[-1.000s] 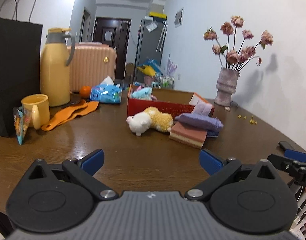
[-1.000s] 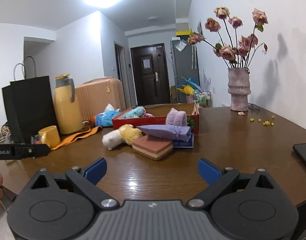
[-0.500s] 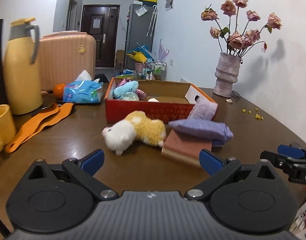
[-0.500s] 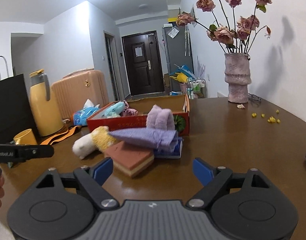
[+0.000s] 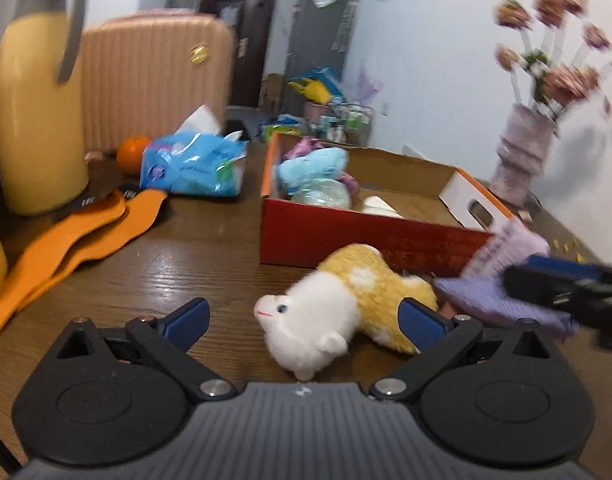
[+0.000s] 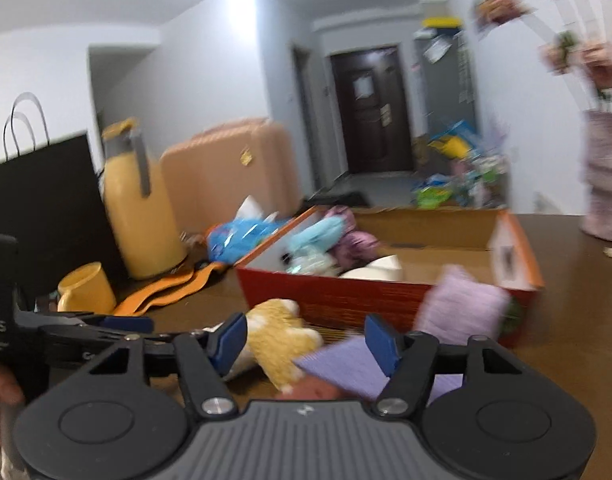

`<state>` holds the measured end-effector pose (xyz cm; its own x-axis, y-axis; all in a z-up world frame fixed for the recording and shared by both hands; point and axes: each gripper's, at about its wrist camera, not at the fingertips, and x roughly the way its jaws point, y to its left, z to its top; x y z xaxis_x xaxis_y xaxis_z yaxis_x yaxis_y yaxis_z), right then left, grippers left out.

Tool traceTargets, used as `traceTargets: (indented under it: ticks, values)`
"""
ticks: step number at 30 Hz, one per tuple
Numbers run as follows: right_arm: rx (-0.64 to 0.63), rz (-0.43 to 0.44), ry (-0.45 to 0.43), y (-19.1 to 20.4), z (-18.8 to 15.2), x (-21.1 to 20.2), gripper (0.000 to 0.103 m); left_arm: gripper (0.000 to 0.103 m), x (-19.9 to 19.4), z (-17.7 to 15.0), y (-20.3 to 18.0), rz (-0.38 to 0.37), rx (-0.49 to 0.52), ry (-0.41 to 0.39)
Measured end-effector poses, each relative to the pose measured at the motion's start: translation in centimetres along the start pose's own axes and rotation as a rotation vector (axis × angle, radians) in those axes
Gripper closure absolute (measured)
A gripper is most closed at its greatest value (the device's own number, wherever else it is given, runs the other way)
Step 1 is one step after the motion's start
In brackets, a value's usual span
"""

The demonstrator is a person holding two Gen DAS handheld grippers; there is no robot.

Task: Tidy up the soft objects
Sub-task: 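Grasp the white-and-yellow sheep plush with both grippers together, then carry the sheep plush into the box and open both grippers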

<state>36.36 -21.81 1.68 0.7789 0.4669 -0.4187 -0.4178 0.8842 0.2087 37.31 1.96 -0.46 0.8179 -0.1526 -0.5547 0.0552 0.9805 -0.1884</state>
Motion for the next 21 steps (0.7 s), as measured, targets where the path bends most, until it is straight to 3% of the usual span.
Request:
traceTargets:
  ticks: [3, 5, 7, 12, 18, 21]
  values:
    - [-0.024, 0.030, 0.067, 0.2, 0.8, 4.0, 0.051, 0.011, 0.4, 0.1, 1.9, 0.033, -0.124, -0.011]
    - [-0.059, 0.027, 0.114, 0.2, 1.0, 6.2, 0.051, 0.011, 0.7, 0.0, 3.0, -0.015, -0.192, 0.004]
    - [-0.079, 0.042, 0.174, 0.2, 0.8, 7.9, 0.054, 0.019, 1.2, -0.1, 3.3, -0.061, -0.223, 0.040]
    - [-0.022, 0.094, 0.218, 0.0, -0.1, 9.9, 0.055, 0.052, 3.7, -0.4, 3.5, -0.107, -0.262, 0.106]
    - [0.058, 0.129, 0.226, -1.0, -0.2, 10.2, 0.064, 0.058, 3.6, -0.2, 4.0, -0.125, -0.281, 0.086]
    - [0.037, 0.126, 0.190, 0.5, 0.3, 8.7, 0.065, 0.058, 1.3, 0.3, 3.4, -0.110, -0.243, 0.036]
